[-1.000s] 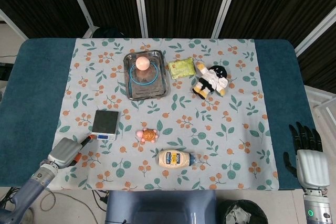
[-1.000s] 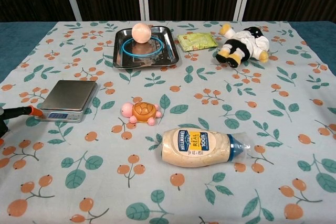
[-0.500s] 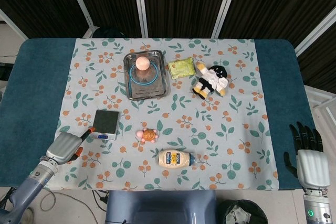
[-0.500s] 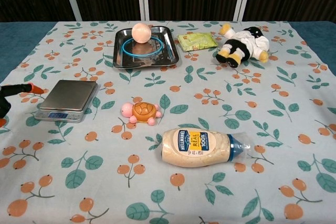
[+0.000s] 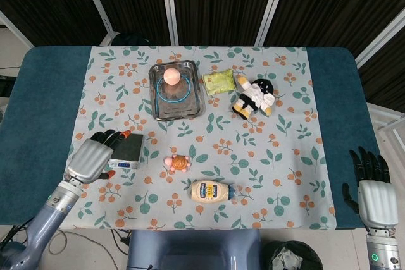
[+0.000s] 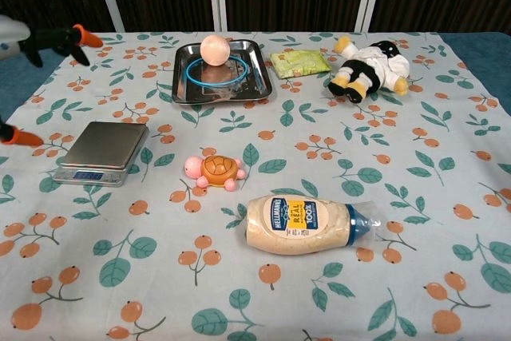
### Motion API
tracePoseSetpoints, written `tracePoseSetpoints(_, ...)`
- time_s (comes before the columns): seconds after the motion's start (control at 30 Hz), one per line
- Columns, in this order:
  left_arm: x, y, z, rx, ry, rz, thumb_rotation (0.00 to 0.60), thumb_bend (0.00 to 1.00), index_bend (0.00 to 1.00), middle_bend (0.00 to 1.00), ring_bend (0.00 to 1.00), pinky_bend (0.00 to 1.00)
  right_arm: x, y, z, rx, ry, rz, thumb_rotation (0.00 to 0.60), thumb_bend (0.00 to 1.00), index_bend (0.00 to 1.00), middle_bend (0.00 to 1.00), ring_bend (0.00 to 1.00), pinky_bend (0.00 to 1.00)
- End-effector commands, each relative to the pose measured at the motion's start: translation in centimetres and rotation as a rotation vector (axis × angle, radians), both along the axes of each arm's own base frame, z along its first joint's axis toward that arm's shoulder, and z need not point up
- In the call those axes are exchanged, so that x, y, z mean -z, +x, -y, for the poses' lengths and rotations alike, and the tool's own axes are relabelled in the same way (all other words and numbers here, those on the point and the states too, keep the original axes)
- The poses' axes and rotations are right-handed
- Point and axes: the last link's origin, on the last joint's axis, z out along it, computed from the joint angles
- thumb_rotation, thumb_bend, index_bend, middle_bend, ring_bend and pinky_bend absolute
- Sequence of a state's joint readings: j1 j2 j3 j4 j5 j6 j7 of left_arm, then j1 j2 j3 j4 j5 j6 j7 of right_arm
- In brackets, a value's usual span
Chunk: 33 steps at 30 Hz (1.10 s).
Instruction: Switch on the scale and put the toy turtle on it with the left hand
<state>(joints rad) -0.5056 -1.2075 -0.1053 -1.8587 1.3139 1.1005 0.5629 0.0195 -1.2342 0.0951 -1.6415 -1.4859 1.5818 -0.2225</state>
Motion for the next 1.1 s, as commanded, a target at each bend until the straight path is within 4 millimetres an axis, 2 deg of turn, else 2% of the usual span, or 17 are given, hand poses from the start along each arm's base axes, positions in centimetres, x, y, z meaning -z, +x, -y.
tracePoseSetpoints(0.03,1.2,5.5,-2.2,0.041,0.014,0.003,0.6,0.06,0.07,0.17,0.13,0.24,0.0,0.0,0.0,0.0,-0.001,0.001,0.6,0.53,0.0,0.0,0.01,0.0)
tracePoseSetpoints(0.23,4.7,8.9,-3.6,0.036,-0.028,-0.034,0.6,0.06,0.09,0.21,0.14,0.24,-0.2,-0.1,0.0,0.002,-0.007,0.004,0.6,0.53,0.0,0.0,0.01,0.0)
tracePoseSetpoints(0.47,8.3,10.7,-3.8,0.021,-0.086,-0.075,0.6,0.06,0.1,0.22,0.14,0.23,-0.1,-0.2,0.1,0.007,-0.001,0.003,0.6,0.53,0.0,0.0,0.01,0.0)
tracePoseSetpoints(0.77,11.0,10.7,-2.9,0.025,-0.129,-0.15,0.6,0.06,0.1,0.26,0.15,0.23,-0.2,-0.2,0.1,0.007,-0.004,0.004,0.6,0.53,0.0,0.0,0.01,0.0)
tracePoseSetpoints(1.1,13.5,10.4,-3.1,0.063,-0.129,-0.212,0.6,0.09,0.12,0.3,0.16,0.23,-0.2,-0.4,0.2,0.012,-0.004,0.004,0.6,0.53,0.0,0.0,0.01,0.0)
